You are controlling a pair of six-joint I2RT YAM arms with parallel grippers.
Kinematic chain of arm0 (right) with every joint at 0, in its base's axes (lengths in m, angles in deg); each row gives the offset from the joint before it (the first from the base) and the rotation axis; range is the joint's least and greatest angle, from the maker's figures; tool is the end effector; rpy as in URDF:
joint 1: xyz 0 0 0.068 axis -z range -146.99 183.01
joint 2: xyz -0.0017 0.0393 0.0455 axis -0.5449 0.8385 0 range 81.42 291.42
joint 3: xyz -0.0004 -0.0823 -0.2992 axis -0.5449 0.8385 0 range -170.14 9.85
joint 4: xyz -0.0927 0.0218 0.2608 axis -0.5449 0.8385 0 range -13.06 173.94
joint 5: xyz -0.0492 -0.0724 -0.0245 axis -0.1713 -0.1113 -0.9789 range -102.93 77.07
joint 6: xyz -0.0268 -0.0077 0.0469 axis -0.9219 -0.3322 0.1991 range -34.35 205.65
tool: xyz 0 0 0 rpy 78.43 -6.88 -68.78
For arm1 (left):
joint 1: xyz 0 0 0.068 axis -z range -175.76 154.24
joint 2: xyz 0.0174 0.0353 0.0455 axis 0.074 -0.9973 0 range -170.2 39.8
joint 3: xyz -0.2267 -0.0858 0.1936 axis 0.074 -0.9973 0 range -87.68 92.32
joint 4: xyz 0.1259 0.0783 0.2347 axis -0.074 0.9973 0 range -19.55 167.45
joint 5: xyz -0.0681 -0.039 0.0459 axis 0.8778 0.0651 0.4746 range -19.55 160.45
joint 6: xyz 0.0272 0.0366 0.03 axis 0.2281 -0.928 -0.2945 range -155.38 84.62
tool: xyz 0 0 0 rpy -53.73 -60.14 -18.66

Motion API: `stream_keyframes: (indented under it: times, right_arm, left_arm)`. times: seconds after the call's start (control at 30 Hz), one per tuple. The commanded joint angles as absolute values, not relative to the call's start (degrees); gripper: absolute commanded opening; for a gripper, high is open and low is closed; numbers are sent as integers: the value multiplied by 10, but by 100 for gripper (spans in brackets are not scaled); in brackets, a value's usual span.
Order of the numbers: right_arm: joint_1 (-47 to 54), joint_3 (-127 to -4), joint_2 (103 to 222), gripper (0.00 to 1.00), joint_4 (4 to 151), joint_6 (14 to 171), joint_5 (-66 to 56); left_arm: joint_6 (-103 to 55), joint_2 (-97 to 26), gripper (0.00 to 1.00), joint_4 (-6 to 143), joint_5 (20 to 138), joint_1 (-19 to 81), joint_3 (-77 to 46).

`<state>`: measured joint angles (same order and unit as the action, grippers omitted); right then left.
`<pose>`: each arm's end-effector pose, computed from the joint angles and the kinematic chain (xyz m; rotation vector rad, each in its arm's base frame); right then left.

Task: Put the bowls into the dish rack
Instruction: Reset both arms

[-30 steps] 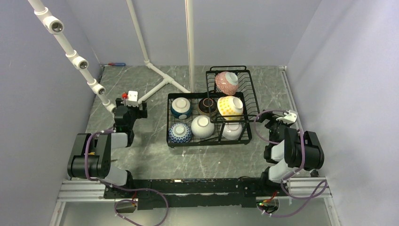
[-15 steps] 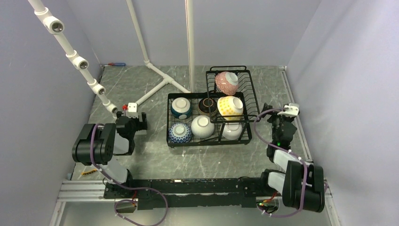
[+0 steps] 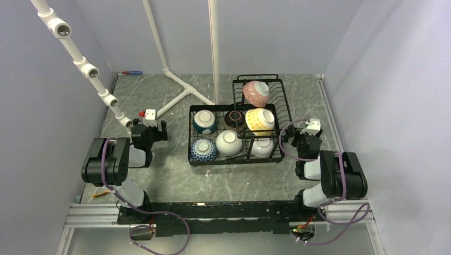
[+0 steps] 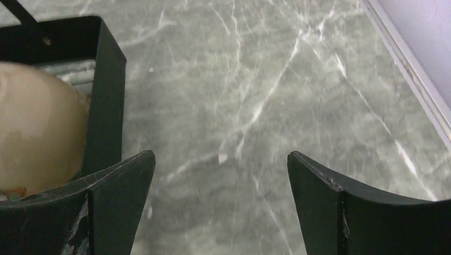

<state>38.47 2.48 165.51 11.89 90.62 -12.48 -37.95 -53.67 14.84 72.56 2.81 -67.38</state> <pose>0.2149 -0.0203 0.1507 0.1554 1.7676 0.0009 0.2769 0.0056 0.1485 0.0438 1.8765 0.0134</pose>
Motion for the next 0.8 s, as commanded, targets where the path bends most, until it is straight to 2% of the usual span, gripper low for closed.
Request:
stream_keyframes:
  times: [0.0, 0.17, 0.23, 0.3, 0.77]
  right_arm:
    - [366, -54, 1653, 100, 164, 881, -154]
    - [360, -37, 1659, 100, 116, 874, -155]
    - [360, -57, 1657, 100, 164, 873, -151]
    - [360, -45, 1660, 100, 131, 872, -146]
    - [360, -53, 1660, 100, 148, 873, -150]
  left_arm:
    - [-368, -532, 95, 147, 707, 16, -661]
    - [-357, -535, 95, 154, 688, 16, -655]
    - [-357, -534, 95, 160, 682, 16, -652]
    - [-357, -535, 95, 159, 682, 16, -652]
    - [-357, -534, 95, 162, 686, 14, -650]
